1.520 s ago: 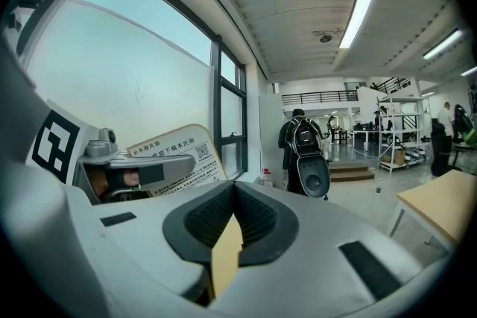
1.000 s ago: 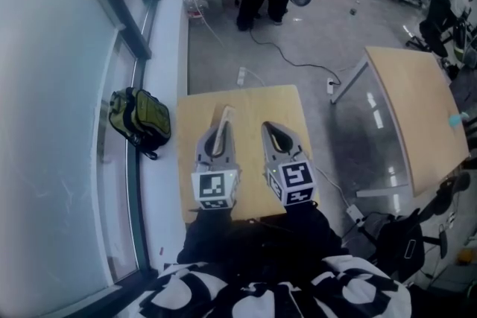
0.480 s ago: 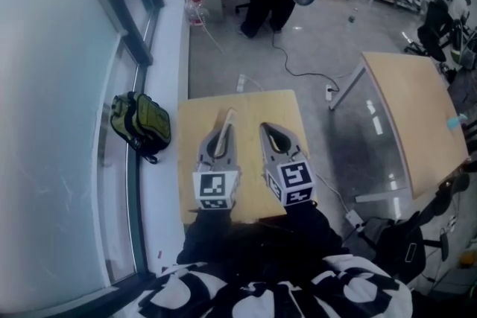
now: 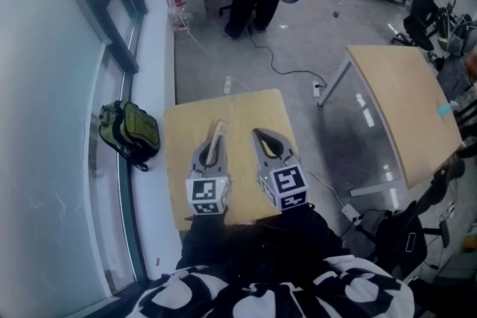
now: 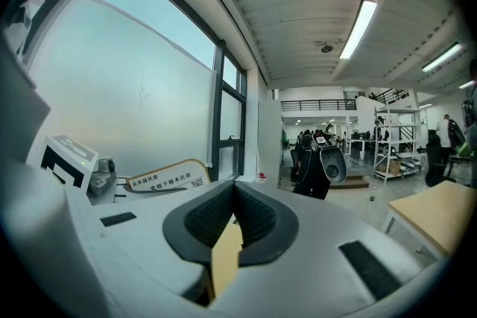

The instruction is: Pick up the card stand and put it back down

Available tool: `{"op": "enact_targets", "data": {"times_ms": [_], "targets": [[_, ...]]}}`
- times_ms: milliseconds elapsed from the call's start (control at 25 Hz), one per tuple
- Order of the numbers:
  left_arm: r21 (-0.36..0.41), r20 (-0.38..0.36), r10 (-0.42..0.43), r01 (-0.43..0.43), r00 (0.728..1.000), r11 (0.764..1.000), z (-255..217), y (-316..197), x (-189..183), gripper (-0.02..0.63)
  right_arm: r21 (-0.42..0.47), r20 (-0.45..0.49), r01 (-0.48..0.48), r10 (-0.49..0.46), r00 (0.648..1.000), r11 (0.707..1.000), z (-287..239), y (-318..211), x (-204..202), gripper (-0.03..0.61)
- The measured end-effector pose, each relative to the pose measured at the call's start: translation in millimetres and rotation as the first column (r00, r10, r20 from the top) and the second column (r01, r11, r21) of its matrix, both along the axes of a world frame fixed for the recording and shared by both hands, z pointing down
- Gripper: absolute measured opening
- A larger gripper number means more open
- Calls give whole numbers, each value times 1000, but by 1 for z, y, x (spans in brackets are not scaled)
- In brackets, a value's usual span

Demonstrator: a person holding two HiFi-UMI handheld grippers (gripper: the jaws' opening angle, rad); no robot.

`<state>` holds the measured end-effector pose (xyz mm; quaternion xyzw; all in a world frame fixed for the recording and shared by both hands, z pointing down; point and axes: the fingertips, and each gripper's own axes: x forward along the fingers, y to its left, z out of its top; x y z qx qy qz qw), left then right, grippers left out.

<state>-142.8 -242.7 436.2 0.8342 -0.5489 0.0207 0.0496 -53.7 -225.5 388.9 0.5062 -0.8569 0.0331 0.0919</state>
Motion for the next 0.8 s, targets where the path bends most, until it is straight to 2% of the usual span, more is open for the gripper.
{"op": "enact_targets", "data": {"times_ms": [160, 480, 800], "targets": [[-25, 2, 38, -38, 999, 999, 13, -4, 16, 18, -25, -8, -36, 35, 999, 999, 9, -4, 17, 18], [-94, 12, 111, -110, 994, 990, 44, -15, 42, 18, -74, -6, -53, 52, 999, 996, 31, -14, 28, 18], [-161, 13, 186, -182, 982, 970, 70, -29, 71, 18, -136, 0, -110, 111, 994, 985, 51, -31, 58, 18]]}}
